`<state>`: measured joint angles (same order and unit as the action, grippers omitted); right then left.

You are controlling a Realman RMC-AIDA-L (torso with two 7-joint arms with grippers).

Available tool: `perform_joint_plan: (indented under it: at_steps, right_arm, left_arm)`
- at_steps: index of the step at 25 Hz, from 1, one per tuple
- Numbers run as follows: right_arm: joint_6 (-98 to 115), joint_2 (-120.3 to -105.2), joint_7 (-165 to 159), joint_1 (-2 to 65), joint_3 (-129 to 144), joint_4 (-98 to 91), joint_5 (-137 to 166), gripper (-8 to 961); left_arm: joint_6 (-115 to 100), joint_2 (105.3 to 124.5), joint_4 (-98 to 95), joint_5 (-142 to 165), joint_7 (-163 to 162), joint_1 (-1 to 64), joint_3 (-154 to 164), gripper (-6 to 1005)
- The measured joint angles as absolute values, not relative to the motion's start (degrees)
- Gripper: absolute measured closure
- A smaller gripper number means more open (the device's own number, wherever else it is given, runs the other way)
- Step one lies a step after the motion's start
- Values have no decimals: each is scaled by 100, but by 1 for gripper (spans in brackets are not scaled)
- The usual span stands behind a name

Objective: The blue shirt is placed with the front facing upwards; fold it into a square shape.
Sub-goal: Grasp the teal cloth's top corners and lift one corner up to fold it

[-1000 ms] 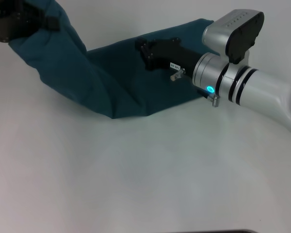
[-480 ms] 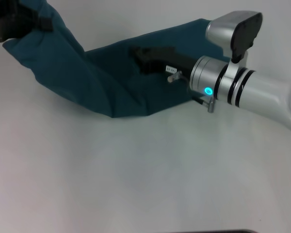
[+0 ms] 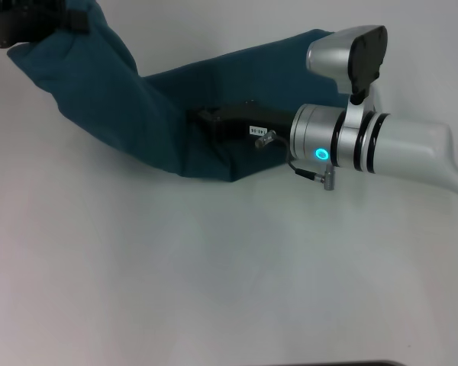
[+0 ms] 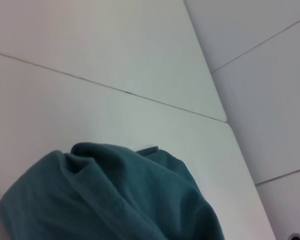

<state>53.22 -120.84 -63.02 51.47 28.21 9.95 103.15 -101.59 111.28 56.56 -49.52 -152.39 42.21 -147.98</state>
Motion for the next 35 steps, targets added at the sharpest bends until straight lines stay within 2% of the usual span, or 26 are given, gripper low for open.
perform_joint_plan:
  at_steps: [11, 17, 24, 30, 35]
  right_arm:
    - [4520, -12152, -6213, 5773, 2709, 1144, 10850, 953]
    - [4400, -12129, -5801, 5966, 2351, 1411, 10982, 953]
    - [4986, -11997, -6018, 5438, 2178, 1125, 11065, 953]
    - [5194, -12026, -6297, 5213, 2209, 694, 11071, 953]
    - [5039, -12087, -5911, 5367, 2208, 780, 11072, 953]
  left_arm:
    - [-10256, 11152, 5697, -5082, -15183, 4220, -14801, 922]
    - [-10276, 11182, 5754, -5087, -15176, 4218, -14801, 921]
    - [-10231, 11139, 5749, -5090, -15219, 4161, -14857, 921]
    - [-10221, 11130, 5757, -5090, -15254, 4173, -14869, 922]
    - [-10278, 11141, 5836, -5132, -15255, 4187, -14866, 922]
